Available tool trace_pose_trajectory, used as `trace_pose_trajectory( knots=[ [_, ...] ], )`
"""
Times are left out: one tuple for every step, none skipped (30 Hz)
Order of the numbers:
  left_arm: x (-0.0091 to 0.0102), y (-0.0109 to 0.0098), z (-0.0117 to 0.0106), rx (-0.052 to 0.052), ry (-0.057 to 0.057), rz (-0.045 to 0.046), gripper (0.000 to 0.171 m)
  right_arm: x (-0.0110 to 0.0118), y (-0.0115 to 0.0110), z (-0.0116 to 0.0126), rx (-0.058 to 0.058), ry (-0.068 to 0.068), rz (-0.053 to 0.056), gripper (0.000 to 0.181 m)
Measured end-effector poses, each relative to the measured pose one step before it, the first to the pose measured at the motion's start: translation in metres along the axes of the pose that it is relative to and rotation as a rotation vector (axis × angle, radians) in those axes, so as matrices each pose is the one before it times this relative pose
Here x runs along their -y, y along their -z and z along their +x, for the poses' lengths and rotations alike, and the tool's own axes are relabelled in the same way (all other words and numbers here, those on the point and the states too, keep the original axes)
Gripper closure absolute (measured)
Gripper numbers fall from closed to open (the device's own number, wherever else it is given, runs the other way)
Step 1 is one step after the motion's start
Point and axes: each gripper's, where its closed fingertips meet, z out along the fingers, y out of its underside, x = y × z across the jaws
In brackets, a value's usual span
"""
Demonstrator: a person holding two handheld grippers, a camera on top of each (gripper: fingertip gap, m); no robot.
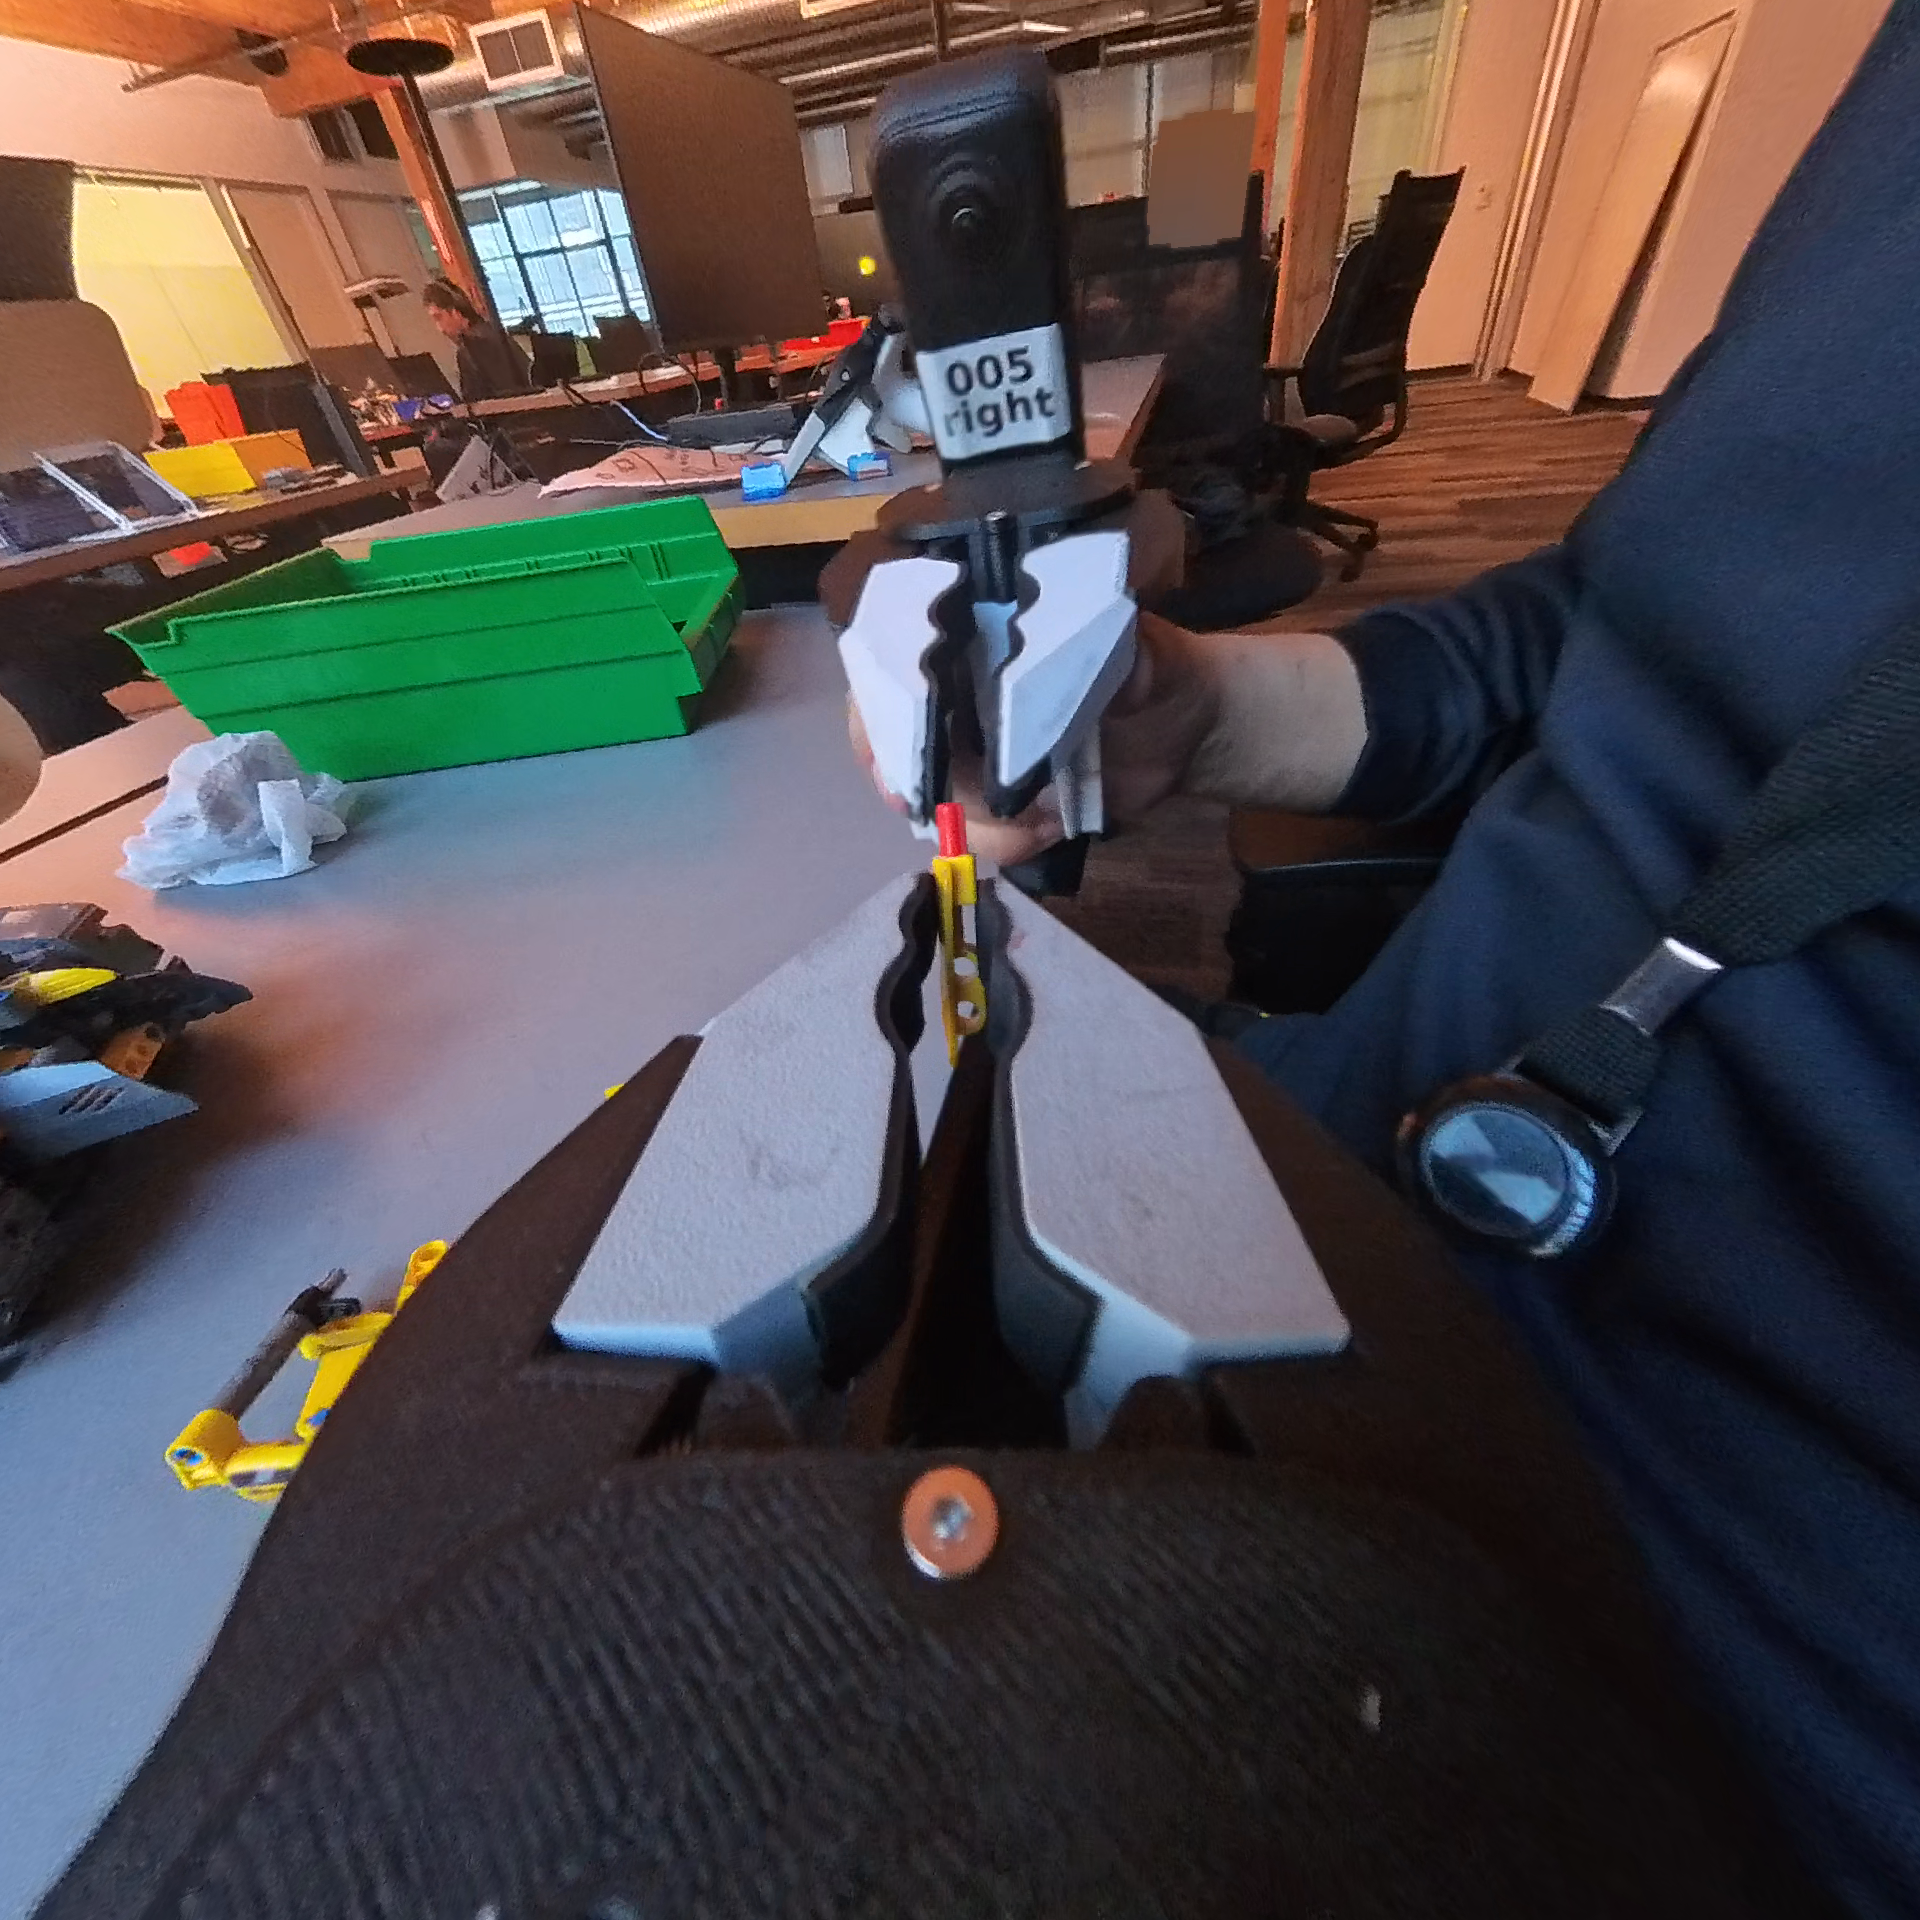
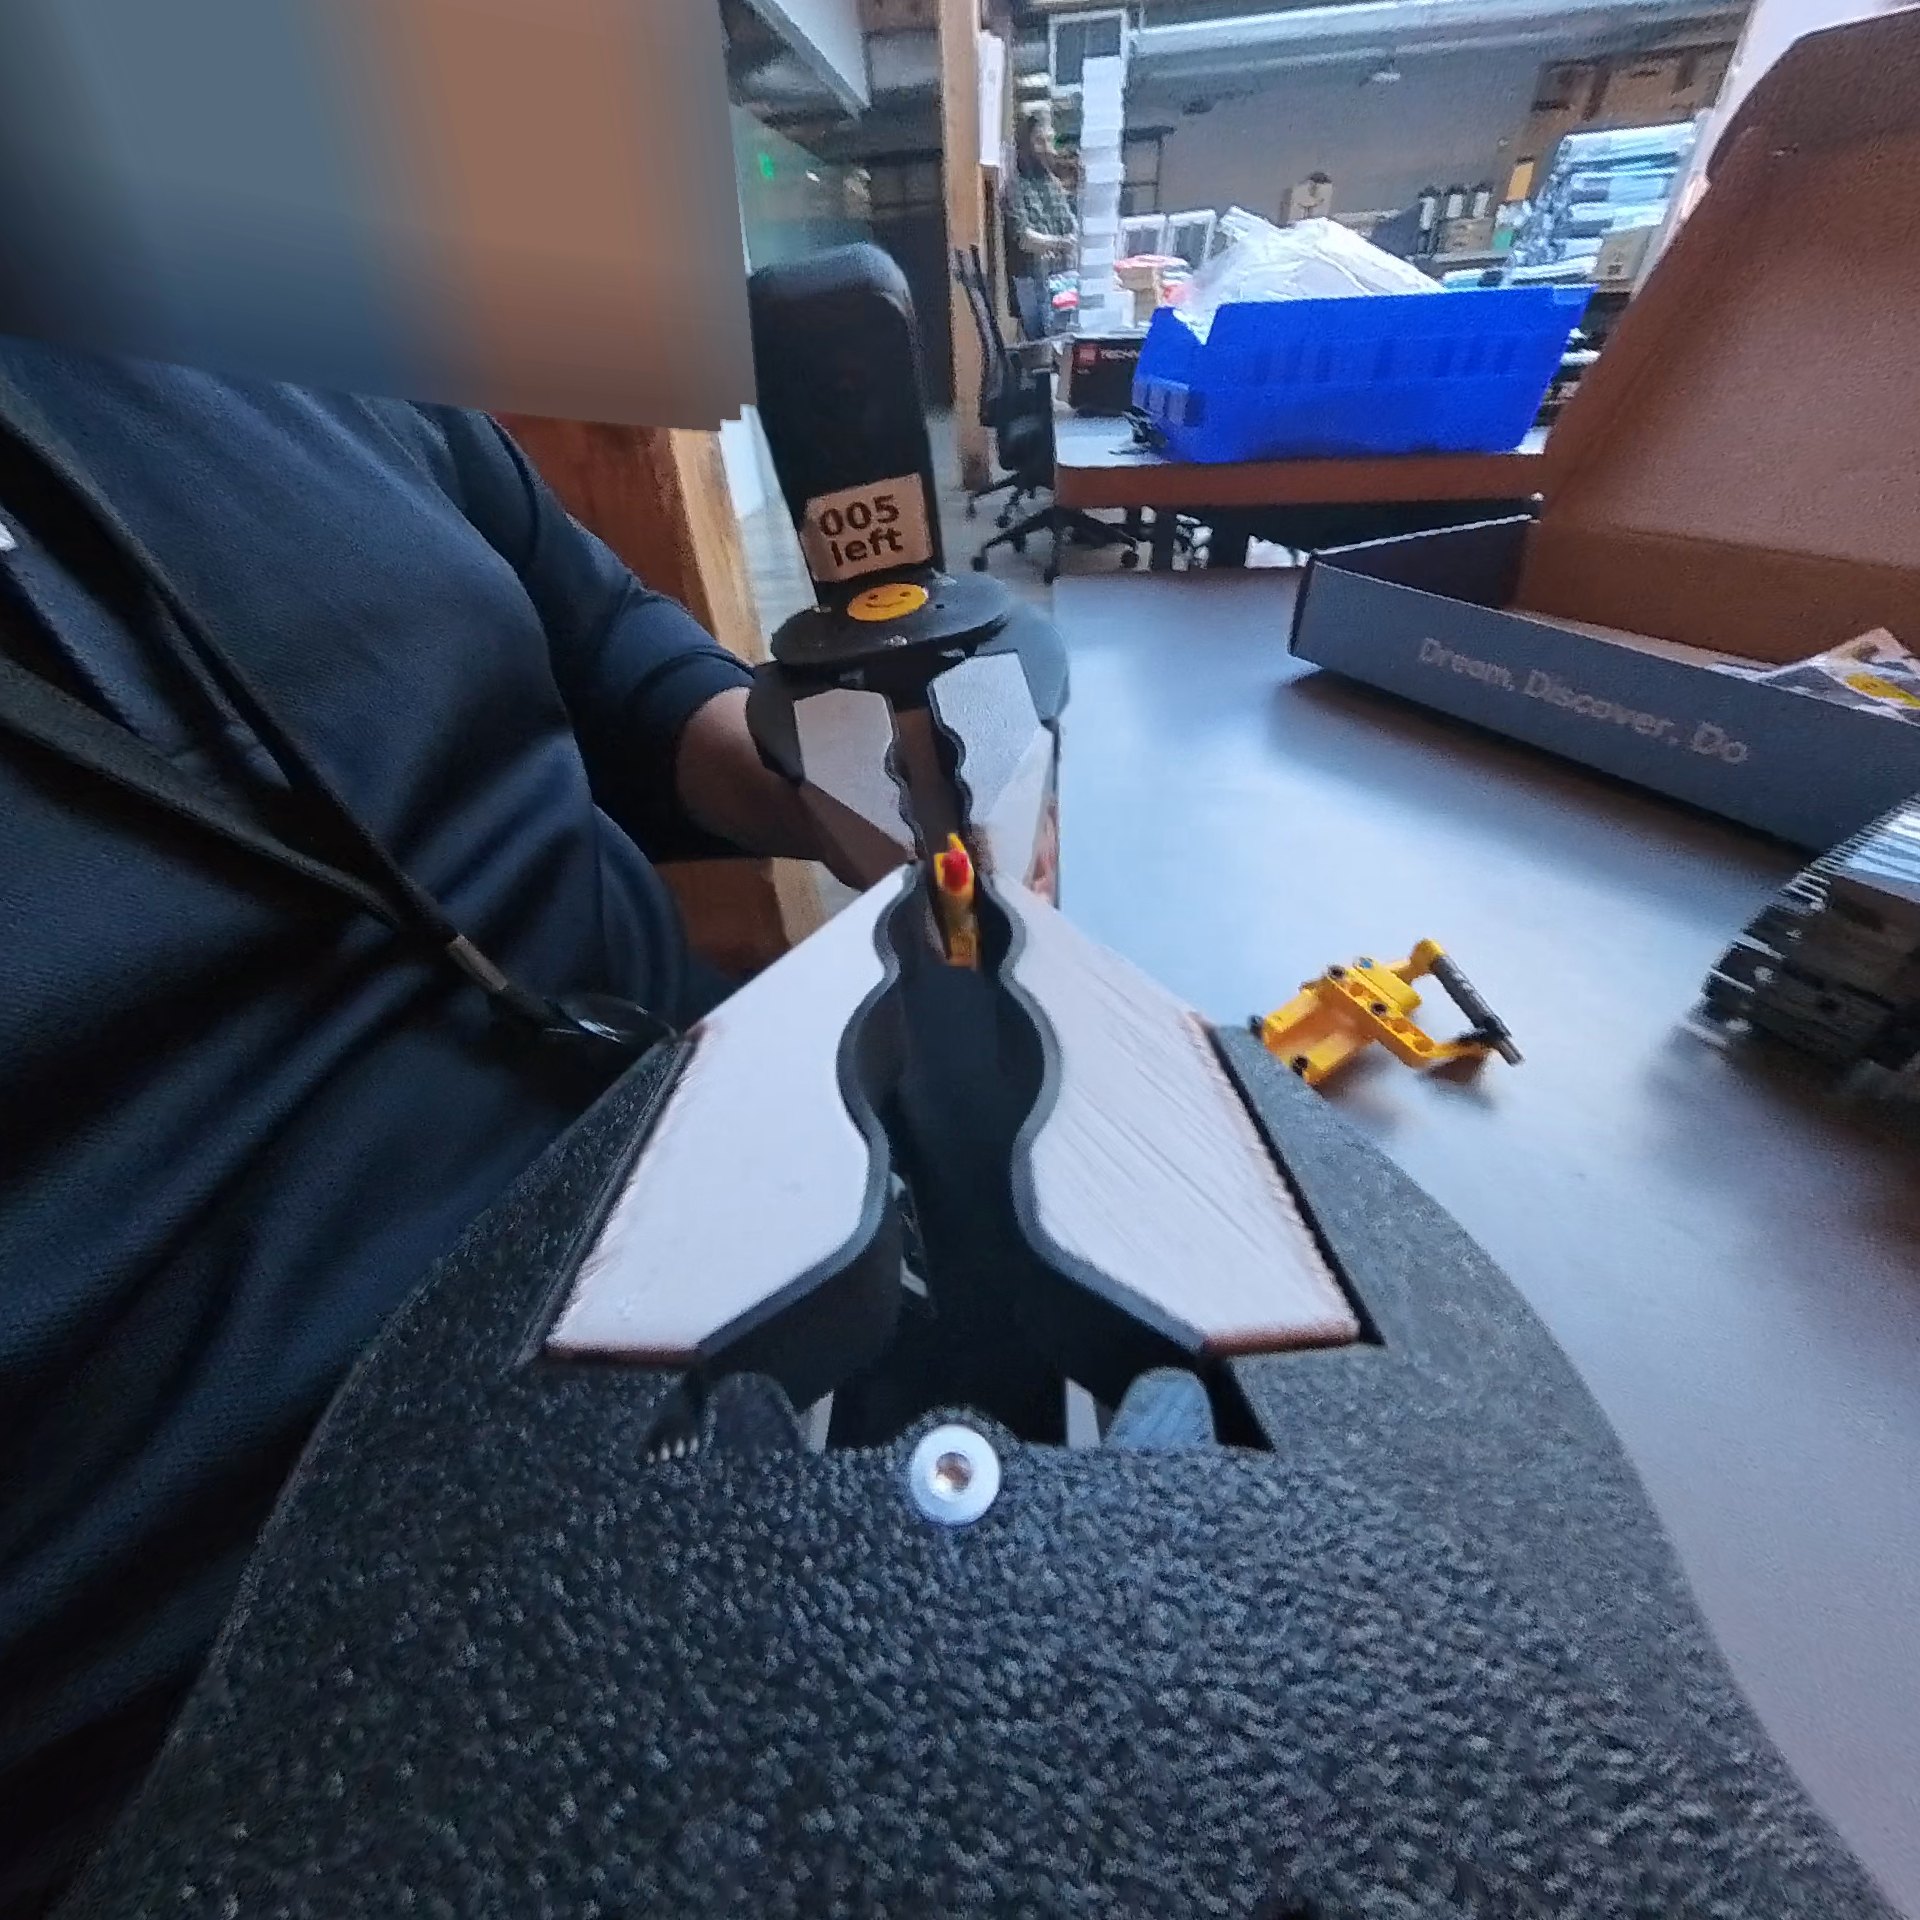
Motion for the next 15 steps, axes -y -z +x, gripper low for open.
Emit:
trace_pose_trajectory(
  knots=[
    [0.00202, 0.00085, 0.00105, -0.0019, -0.0009, 0.01051, 0.167, 0.00031, -0.00167, -0.00085, 0.0109, -0.0093, 0.0050, 0.174],
    [0.00276, 0.00060, 0.00100, -0.0014, -0.0031, 0.01333, 0.167, -0.00098, -0.00140, 0.00019, 0.0015, -0.0062, -0.0011, 0.174],
    [0.00149, 0.00000, 0.00103, -0.0041, -0.0005, 0.00462, 0.167, 0.00019, -0.00102, -0.00027, 0.0024, -0.0058, 0.0057, 0.173],
    [0.00027, -0.00087, 0.00010, 0.0007, 0.0021, -0.00143, 0.167, 0.00186, -0.00054, -0.00175, 0.0090, -0.0074, 0.0149, 0.173],
    [0.00049, -0.00094, -0.00010, 0.0013, 0.0028, 0.00252, 0.167, 0.00145, -0.00039, -0.00140, 0.0062, -0.0046, 0.0121, 0.176],
    [0.00131, -0.00078, 0.00097, -0.0048, 0.0064, 0.00938, 0.167, 0.00119, 0.00005, 0.00010, -0.0051, -0.0004, 0.0106, 0.177],
    [0.00098, -0.00070, 0.00009, -0.0034, 0.0118, 0.00774, 0.167, 0.00127, 0.00033, 0.00003, -0.0034, -0.0039, 0.0109, 0.177],
    [0.00053, -0.00070, -0.00052, -0.0012, 0.0150, 0.00321, 0.167, 0.00073, 0.00010, 0.00062, -0.0051, -0.0108, 0.0084, 0.177],
    [0.00029, -0.00054, -0.00100, 0.0016, 0.0134, 0.00286, 0.167, 0.00052, 0.00031, 0.00122, -0.0089, -0.0116, 0.0083, 0.177],
    [-0.00046, -0.00065, -0.00123, 0.0010, 0.0133, -0.00344, 0.167, 0.00032, 0.00041, 0.00149, -0.0125, -0.0061, 0.0073, 0.177],
    [-0.00010, -0.00038, -0.00115, 0.0021, 0.0106, -0.00327, 0.167, 0.00029, 0.00027, 0.00114, -0.0132, -0.0015, 0.0084, 0.177],
    [0.00094, -0.00023, -0.00025, 0.0001, 0.0048, 0.00399, 0.167, 0.00096, 0.00039, 0.00031, -0.0069, -0.0026, 0.0116, 0.177],
    [0.00128, -0.00015, 0.00037, -0.0019, 0.0046, 0.00567, 0.167, 0.00127, 0.00048, -0.00007, -0.0031, -0.0038, 0.0128, 0.177],
    [0.00130, -0.00034, -0.00046, 0.0034, 0.0074, 0.00652, 0.167, 0.00156, 0.00045, 0.00062, -0.0090, 0.0016, 0.0138, 0.178],
    [0.00123, -0.00029, -0.00105, 0.0037, 0.0117, 0.00613, 0.167, 0.00160, 0.00030, 0.00083, -0.0164, 0.0121, 0.0139, 0.178]
  ],
)
